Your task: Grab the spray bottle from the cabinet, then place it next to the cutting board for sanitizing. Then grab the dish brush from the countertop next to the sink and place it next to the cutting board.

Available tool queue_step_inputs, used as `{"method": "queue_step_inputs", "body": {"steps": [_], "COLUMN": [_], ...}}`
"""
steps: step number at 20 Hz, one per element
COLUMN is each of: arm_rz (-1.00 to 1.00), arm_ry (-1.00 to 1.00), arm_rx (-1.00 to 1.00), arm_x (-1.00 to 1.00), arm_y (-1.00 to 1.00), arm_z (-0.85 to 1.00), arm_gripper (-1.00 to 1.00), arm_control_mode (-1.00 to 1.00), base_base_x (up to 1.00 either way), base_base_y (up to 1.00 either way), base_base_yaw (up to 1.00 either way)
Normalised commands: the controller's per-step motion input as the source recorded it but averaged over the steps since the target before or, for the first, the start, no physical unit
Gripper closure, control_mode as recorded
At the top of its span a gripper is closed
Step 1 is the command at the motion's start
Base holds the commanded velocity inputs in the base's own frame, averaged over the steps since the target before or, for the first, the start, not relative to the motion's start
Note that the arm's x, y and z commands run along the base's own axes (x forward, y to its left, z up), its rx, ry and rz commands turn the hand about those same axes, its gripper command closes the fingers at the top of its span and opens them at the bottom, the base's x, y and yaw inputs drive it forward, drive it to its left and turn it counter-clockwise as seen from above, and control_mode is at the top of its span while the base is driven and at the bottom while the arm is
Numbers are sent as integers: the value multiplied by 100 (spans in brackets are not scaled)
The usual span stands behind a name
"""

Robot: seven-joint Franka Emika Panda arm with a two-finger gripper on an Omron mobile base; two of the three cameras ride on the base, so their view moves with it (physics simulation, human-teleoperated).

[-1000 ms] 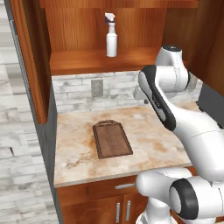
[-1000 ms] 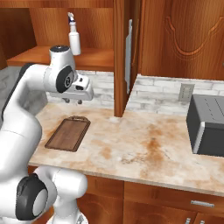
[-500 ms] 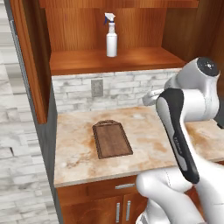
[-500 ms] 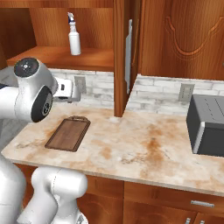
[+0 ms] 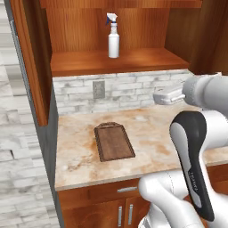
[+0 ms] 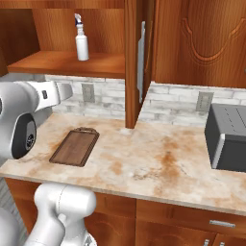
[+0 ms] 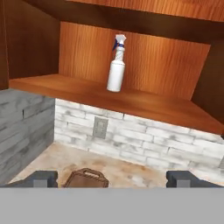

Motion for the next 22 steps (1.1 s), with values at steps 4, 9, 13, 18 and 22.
{"method": "queue_step_inputs", "body": {"steps": [4,9,13,18,22], "arm_rz": [0,0,0,-1,0], "arm_ry": [-23,-20,-5,-1,-3], "arm_rx": [0,7,14,9,-1], "arm_x": [-10,0,0,3,22], "arm_y": [0,3,0,15,24], "arm_z": [72,64,34,24,12], "arm_gripper": [-100,-100,-100,-100,-100], "arm_control_mode": [-100,-100,-100,-100,-100], "base_base_x": [0,0,0,0,0], "base_base_y": [0,0,0,0,0], "base_base_yaw": [0,0,0,0,0]}}
